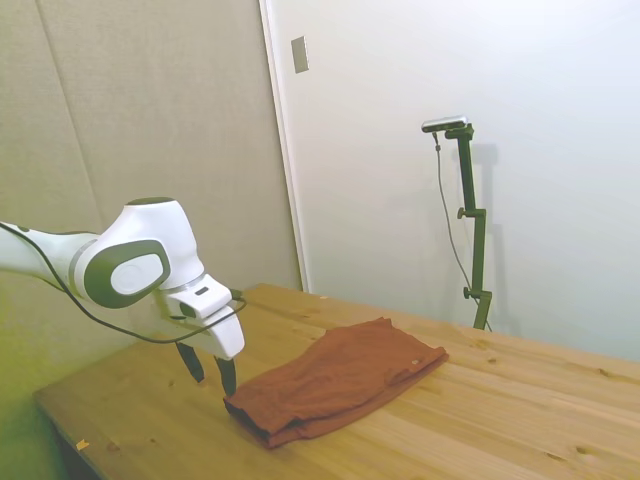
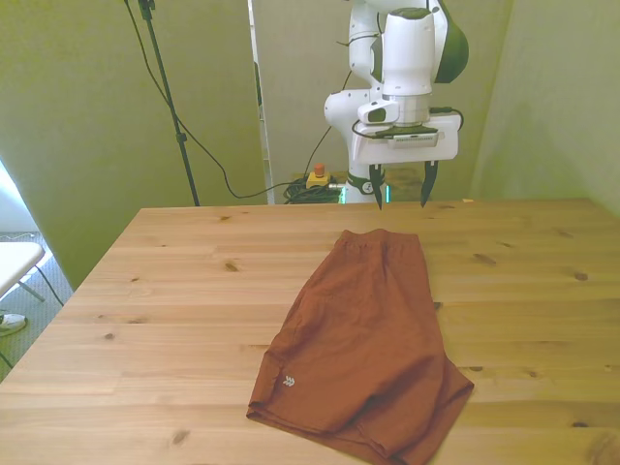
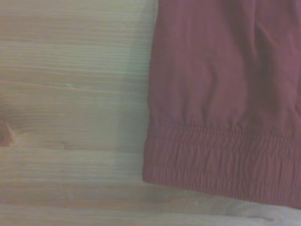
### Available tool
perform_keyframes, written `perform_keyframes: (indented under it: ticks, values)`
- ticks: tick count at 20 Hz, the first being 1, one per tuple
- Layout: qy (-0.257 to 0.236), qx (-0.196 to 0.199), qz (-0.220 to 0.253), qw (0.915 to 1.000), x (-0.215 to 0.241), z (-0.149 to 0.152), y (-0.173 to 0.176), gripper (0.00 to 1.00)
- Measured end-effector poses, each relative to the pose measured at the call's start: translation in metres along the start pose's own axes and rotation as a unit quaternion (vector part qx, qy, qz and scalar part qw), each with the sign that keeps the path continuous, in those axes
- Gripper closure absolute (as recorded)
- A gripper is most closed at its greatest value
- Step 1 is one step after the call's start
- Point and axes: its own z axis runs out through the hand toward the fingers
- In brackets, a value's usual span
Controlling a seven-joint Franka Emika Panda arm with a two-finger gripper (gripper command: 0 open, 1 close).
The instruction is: Unfold the shorts
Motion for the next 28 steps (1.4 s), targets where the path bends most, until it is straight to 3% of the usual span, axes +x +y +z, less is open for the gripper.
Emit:
perform_keyframes:
  ticks: [3,5,11,14,17,22,26,28]
  values:
    - [-0.001,-0.002,0.01,0.9999,0.004,0.002,0.002,0.0]
    - [0.002,0.0,0.039,0.9992,0.029,-0.002,0.018,0.0]
    - [-0.003,0.015,0.106,0.9942,0.124,-0.016,0.108,0.0]
    - [-0.058,0.048,0.118,0.9902,0.156,-0.008,0.152,0.0]
    - [-0.124,0.096,0.117,0.9808,0.187,0.008,0.18,0.0]
    - [-0.224,0.133,0.078,0.9622,0.216,0.046,0.172,0.0]
    - [-0.265,0.16,0.045,0.9499,0.221,0.057,0.16,0.0]
    - [-0.273,0.161,0.038,0.9477,0.22,0.058,0.159,0.0]
